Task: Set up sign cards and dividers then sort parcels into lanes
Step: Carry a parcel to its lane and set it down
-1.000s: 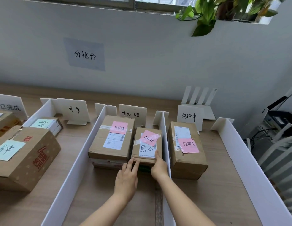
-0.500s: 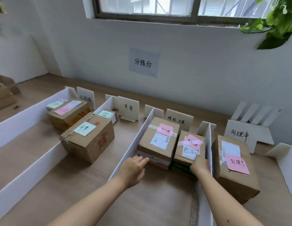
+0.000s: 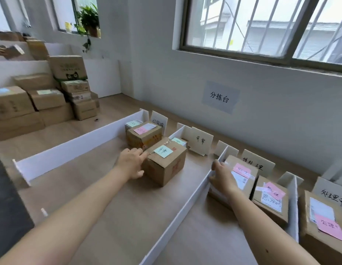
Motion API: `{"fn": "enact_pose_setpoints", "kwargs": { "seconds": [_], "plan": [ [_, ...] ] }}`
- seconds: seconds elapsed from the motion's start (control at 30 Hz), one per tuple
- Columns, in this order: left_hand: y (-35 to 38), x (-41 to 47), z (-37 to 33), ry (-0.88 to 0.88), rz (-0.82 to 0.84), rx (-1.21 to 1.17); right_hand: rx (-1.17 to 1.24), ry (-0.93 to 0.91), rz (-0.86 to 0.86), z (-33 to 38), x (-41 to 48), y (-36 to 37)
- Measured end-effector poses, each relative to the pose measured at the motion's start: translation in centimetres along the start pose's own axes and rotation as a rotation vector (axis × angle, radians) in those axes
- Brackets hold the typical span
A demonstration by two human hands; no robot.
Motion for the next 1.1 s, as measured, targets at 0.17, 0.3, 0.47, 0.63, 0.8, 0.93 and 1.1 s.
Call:
{"fn": "enact_pose_setpoints", "kwargs": {
  "seconds": [0.17,0.3,0.47,0.63,0.8,0.93,1.1],
  "plan": [
    [-1.9,-8.2,13.1,-0.178,0.020,0.030,0.085,-0.176,-0.001,12.6,-1.0,1.7],
    [-3.4,-15.2,22.7,-0.319,0.027,0.044,0.073,-0.324,0.047,23.9,-3.4,3.3],
    [-5.6,-25.0,32.9,-0.395,0.071,0.131,-0.016,-0.619,-0.002,39.2,-7.3,5.0],
    [-7.7,-34.1,41.2,-0.536,0.047,0.129,0.009,-0.730,-0.019,50.6,-10.9,6.8],
    [-7.6,-40.2,46.3,-0.632,0.031,0.120,-0.019,-0.840,0.015,58.4,-13.6,9.5],
    [-7.3,-42.3,49.6,-0.676,0.003,0.084,-0.067,-0.886,-0.005,63.6,-14.0,10.9],
    [-5.2,-43.6,52.5,-0.713,-0.007,0.077,0.005,-0.919,0.040,69.5,-13.2,13.4]
  ]
}}
Point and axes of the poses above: each hand's wrist, its own x-axis towards the middle knuckle, its own y-axis out of the palm, z = x × y, the point moved 3 cm from there along x, towards the middle knuckle, and after that the axes turned 1 degree about -x, right-handed, at the moved point
